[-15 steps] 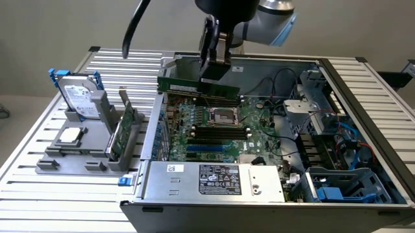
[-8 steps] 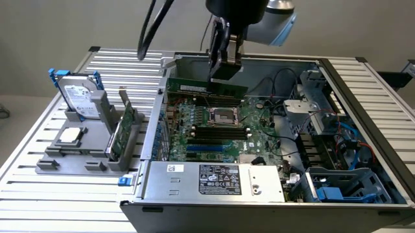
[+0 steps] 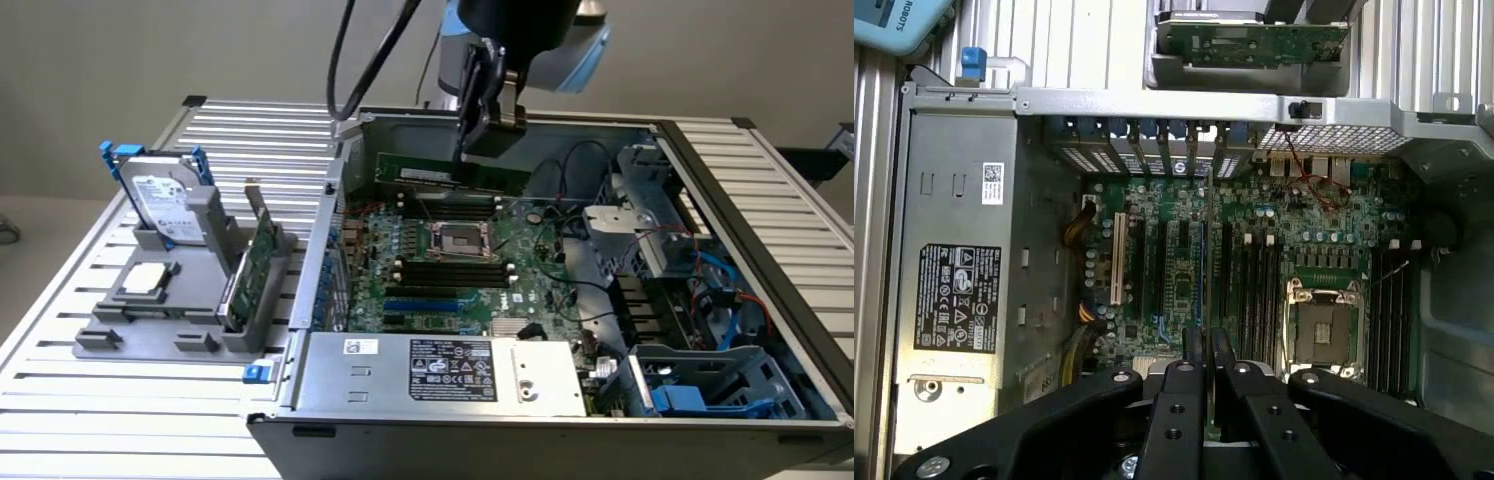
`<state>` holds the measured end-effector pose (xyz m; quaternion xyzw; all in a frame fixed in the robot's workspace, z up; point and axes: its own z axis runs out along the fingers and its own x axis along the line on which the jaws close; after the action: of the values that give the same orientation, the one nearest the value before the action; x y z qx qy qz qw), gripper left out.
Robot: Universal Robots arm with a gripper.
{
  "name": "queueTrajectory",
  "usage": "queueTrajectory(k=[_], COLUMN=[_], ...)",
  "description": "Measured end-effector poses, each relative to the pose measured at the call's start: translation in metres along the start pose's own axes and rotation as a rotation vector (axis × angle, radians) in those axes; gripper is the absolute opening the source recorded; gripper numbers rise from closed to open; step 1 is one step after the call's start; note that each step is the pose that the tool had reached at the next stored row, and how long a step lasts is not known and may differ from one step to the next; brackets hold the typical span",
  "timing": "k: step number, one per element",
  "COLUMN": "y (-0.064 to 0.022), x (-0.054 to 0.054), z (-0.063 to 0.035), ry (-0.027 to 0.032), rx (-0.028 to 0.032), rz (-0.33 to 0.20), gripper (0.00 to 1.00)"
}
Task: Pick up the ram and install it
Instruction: 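Pick up the ram and move it above insertion slot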
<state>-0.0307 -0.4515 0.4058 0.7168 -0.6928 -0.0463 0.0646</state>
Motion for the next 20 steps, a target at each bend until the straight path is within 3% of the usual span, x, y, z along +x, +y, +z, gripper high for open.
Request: queueTrajectory(k=[7, 11, 14, 20], y=[-0.0172, -0.0202, -0.0211, -0.0227], x=[-0.013, -0.019, -0.024, -0.032], z=[0.0040, 0.0081, 0.0124, 0.0206], ry=[-0.0013, -0.0012, 0.0012, 0.0072], rx=[0.0023, 0.0080, 0.0159, 0.0373], rz=[0.000, -0.002, -0.012, -0.041], gripper=[0.14, 0.14, 0.14, 0.14])
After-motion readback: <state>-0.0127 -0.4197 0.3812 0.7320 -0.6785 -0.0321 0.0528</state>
